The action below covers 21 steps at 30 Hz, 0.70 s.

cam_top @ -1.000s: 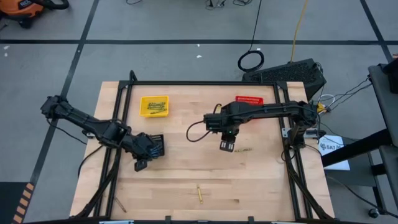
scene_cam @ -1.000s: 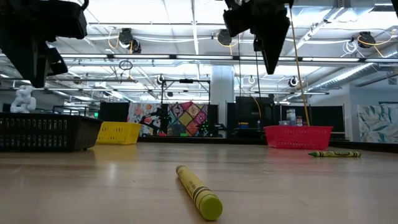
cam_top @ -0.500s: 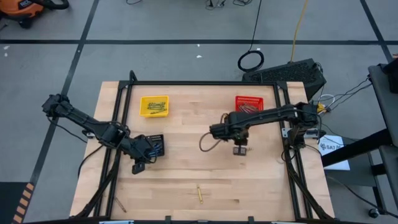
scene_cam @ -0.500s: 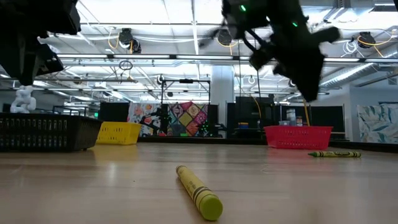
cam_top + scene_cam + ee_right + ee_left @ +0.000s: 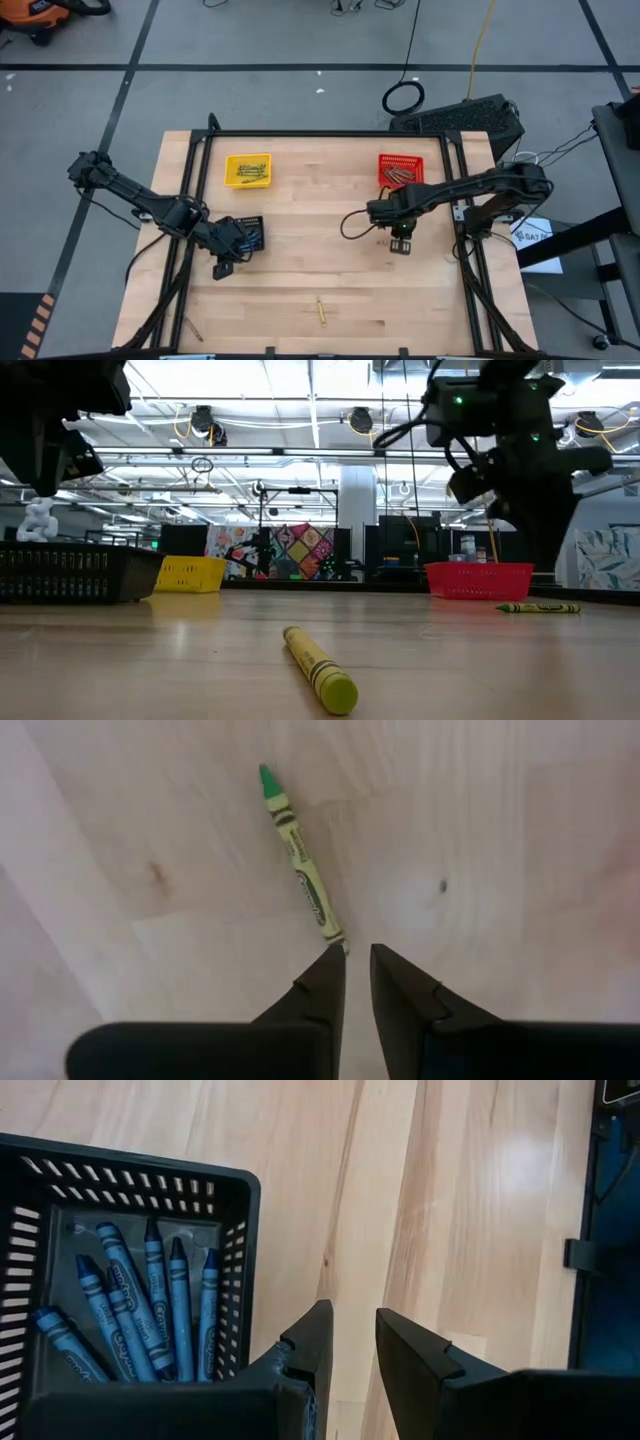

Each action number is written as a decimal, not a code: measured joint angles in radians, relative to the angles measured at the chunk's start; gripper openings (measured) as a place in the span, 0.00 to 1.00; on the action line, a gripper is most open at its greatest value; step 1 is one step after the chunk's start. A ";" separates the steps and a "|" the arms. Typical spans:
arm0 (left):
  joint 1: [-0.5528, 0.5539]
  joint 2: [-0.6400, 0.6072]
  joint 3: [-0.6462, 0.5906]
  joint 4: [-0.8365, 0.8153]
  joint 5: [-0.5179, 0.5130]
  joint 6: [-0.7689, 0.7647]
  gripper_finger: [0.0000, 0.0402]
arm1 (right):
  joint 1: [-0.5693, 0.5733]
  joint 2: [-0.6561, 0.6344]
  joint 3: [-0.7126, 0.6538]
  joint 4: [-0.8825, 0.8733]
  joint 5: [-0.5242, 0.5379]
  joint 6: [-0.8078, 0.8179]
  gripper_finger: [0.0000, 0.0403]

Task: Sort crayons
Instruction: Put the green crayon into the yellow bin

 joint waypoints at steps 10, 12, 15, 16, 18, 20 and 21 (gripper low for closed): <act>0.000 0.000 0.000 -0.001 -0.073 -0.052 0.21 | 0.037 0.001 -0.051 0.073 -0.021 -0.064 0.09; 0.000 0.000 0.000 -0.001 -0.083 -0.052 0.21 | 0.037 0.001 -0.051 0.096 -0.021 -0.068 0.09; 0.000 0.000 0.000 -0.001 -0.089 -0.052 0.21 | 0.037 0.001 -0.051 0.125 -0.016 -0.058 0.09; 0.000 0.000 0.000 -0.001 -0.091 -0.052 0.21 | 0.037 0.001 -0.051 0.129 -0.007 -0.055 0.09; 0.000 0.000 0.000 -0.001 -0.096 -0.052 0.21 | 0.043 0.001 -0.051 0.138 0.013 -0.054 0.09; 0.000 0.000 0.000 -0.001 -0.097 -0.052 0.21 | 0.048 0.001 -0.051 0.146 0.030 -0.075 0.09; 0.000 0.000 0.000 -0.001 -0.097 -0.052 0.21 | 0.050 0.001 -0.051 0.148 0.030 -0.093 0.09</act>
